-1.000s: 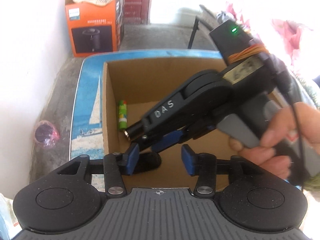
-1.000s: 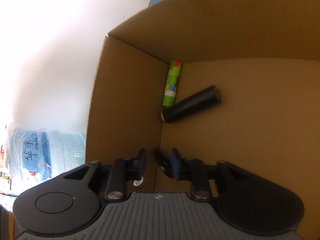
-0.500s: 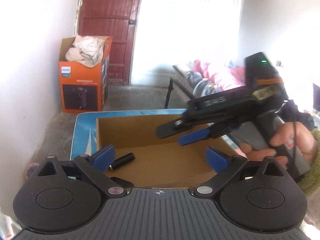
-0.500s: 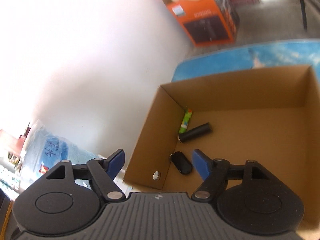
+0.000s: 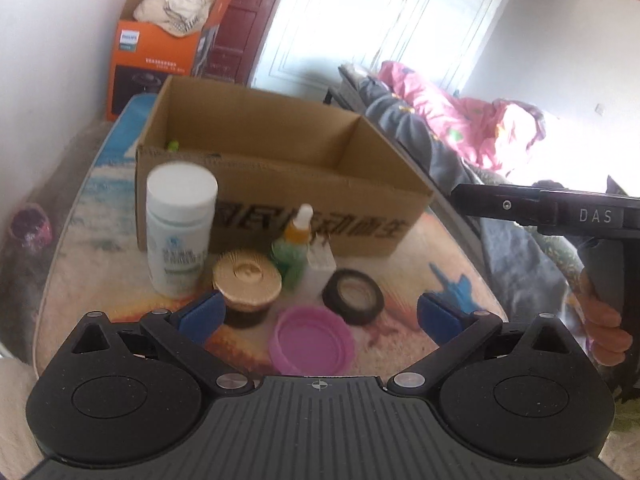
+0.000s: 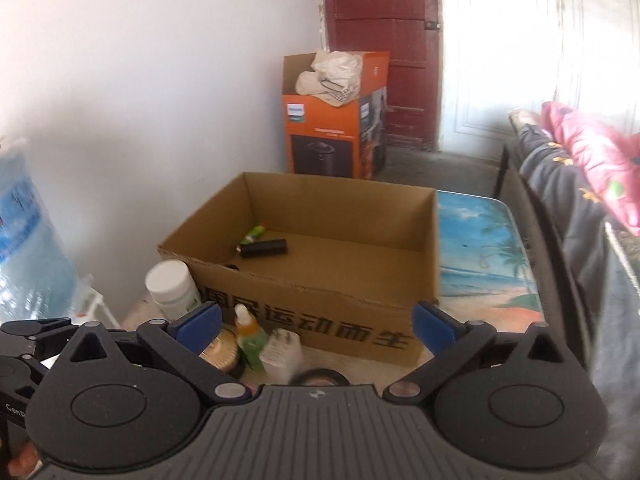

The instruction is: Organize rigid objects

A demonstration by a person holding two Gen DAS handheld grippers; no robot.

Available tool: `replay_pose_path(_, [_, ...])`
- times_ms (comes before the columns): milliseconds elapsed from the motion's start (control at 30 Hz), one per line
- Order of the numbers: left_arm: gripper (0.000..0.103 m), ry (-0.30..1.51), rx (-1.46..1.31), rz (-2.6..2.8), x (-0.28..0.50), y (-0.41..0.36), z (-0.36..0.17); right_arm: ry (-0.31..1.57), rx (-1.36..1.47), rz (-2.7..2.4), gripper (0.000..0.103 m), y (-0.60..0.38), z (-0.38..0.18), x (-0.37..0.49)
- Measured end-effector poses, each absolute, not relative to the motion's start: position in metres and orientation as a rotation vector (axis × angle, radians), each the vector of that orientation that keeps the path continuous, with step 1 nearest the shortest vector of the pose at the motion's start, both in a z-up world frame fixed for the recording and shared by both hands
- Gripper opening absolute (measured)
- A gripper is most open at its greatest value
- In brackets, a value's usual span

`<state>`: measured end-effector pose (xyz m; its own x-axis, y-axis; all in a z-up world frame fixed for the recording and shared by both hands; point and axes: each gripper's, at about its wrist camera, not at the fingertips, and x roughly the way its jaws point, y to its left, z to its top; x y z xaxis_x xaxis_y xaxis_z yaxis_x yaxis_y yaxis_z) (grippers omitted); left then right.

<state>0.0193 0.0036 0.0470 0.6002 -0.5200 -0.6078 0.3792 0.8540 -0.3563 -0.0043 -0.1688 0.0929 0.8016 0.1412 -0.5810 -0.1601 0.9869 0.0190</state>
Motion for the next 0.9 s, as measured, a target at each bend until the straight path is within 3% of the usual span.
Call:
replay_pose_path(367, [0.103, 0.821, -0.141, -0.583, 0.017, -0.004, 0.015, 0.609, -0.053, -0.046, 0.103, -0.165, 0.041, -0.035])
replay_pose_path(700, [0.103, 0.840, -0.136, -0.607, 0.024, 0.003, -0.004, 0.625, 0.147, 0.044, 0.103, -0.166, 0.015, -0.032])
replay_pose_path(900, [0.103, 0.757, -0.088, -0.600, 0.015, 0.000, -0.007, 0.638, 0.246, 0.092, 0.103, -0.165, 0.007, -0.026])
